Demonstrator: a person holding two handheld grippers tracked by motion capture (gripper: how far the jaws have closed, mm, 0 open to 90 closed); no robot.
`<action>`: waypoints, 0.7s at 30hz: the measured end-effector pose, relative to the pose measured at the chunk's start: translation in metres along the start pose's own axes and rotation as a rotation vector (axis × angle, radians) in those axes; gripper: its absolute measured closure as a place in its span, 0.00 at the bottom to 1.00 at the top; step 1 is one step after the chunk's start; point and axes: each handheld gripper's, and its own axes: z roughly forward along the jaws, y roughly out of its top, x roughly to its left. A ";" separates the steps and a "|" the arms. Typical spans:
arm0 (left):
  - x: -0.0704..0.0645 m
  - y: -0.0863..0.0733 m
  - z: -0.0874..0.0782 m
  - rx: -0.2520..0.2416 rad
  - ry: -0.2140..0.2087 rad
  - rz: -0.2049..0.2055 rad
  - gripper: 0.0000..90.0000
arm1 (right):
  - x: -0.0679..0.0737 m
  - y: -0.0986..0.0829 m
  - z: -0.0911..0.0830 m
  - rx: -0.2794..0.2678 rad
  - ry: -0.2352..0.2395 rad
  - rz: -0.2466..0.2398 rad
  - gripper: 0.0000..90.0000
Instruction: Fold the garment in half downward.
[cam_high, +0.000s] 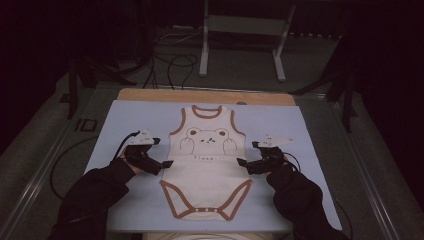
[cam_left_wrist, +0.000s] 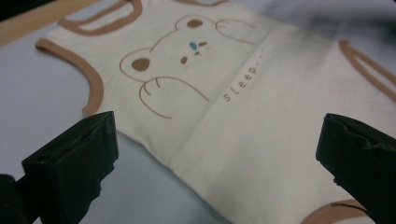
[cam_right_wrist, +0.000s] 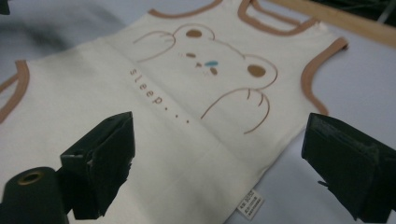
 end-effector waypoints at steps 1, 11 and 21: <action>0.000 -0.001 0.003 0.009 0.006 -0.005 0.00 | -0.001 -0.002 0.003 0.005 0.002 0.004 0.11; 0.006 -0.010 0.027 0.080 0.021 -0.026 0.00 | -0.012 -0.015 0.023 0.078 0.023 0.042 0.14; 0.010 -0.013 0.038 0.135 0.028 -0.013 0.08 | -0.020 -0.018 0.038 0.150 -0.002 0.045 0.26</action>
